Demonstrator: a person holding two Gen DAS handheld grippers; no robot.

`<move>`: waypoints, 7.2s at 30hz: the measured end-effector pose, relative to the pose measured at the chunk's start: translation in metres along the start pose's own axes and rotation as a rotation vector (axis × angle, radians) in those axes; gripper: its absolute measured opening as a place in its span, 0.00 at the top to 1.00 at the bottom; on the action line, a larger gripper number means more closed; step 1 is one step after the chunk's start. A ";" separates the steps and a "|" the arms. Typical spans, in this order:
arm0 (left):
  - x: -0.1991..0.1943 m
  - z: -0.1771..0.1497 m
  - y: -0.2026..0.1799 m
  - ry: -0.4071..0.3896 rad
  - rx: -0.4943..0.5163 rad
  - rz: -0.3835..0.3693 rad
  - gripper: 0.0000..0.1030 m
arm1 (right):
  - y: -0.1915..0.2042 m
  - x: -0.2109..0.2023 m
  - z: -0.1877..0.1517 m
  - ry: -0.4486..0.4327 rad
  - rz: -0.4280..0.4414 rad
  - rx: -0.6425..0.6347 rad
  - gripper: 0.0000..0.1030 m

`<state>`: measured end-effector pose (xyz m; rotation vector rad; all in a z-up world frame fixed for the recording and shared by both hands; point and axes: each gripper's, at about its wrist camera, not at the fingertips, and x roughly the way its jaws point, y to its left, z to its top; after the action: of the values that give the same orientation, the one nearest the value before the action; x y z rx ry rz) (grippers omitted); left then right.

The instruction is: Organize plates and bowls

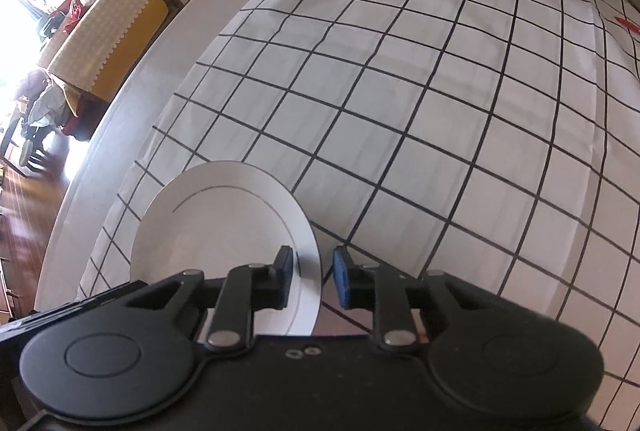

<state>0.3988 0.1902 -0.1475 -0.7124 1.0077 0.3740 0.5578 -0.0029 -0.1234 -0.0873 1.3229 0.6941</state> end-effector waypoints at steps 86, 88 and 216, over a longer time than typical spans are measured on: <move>-0.211 -0.167 0.073 -0.048 0.308 -0.132 0.89 | 0.109 -0.145 -0.259 -0.217 -0.027 0.069 0.91; -0.213 -0.176 0.078 -0.040 0.317 -0.132 0.89 | 0.112 -0.144 -0.273 -0.212 -0.033 0.073 0.91; -0.108 -0.240 -0.114 0.003 0.889 -0.203 0.26 | -0.019 -0.167 -0.378 -0.383 -0.285 0.313 0.03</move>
<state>0.2599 -0.0550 -0.0939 -0.0029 0.9706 -0.2589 0.2304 -0.2526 -0.0817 0.1050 1.0086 0.2396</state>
